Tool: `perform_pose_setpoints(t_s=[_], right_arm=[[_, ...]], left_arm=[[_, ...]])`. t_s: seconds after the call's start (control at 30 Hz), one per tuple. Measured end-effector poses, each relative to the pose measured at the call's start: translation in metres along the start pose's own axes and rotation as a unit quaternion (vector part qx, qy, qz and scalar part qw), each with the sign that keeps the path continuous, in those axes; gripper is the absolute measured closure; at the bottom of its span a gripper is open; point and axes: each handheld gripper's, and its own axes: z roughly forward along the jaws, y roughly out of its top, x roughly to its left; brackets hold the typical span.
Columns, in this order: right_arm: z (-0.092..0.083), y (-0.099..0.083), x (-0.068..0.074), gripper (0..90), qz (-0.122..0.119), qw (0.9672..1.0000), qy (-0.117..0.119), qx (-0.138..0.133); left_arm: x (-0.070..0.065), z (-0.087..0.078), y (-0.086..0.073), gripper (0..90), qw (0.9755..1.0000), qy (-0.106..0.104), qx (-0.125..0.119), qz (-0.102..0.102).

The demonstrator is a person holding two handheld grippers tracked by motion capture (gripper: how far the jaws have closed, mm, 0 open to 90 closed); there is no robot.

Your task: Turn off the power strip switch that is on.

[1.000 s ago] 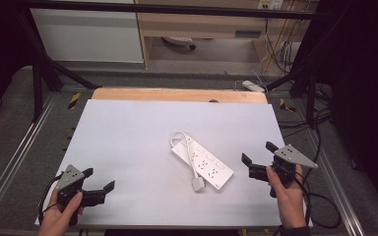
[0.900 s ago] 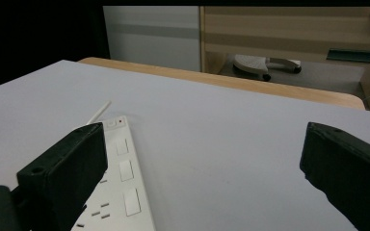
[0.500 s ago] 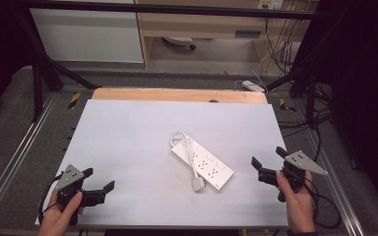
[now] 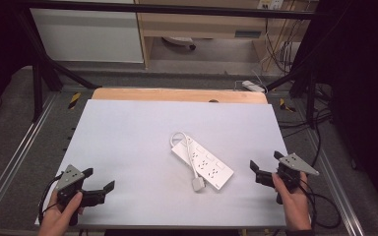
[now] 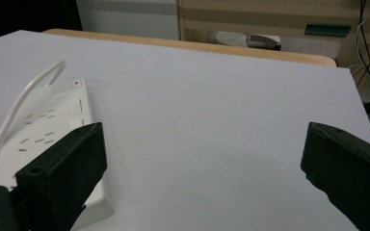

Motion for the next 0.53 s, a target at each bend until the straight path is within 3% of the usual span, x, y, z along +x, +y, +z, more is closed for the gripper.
perform_pose_setpoints(t_s=[0.17, 0.3, 0.43, 0.53], right_arm=[[0.008, -0.006, 0.002, 2.8, -0.006, 0.9998, 0.001, 0.018], [0.017, -0.012, 0.006, 3.0, -0.011, 0.9988, 0.003, 0.047], [0.026, -0.017, 0.010, 3.0, -0.018, 0.9970, 0.007, 0.074], [0.031, -0.021, 0.010, 3.1, -0.020, 0.9946, -0.005, 0.102]], left_arm=[[0.000, 0.000, 0.000, 5.9, 1.0000, 0.000, 0.000, 0.000], [0.000, 0.000, 0.000, 5.8, 1.0000, 0.000, 0.000, 0.002], [0.000, 0.000, 0.000, 5.8, 1.0000, 0.000, 0.000, 0.002], [0.000, 0.001, 0.000, 5.8, 1.0000, 0.000, 0.001, 0.002]])
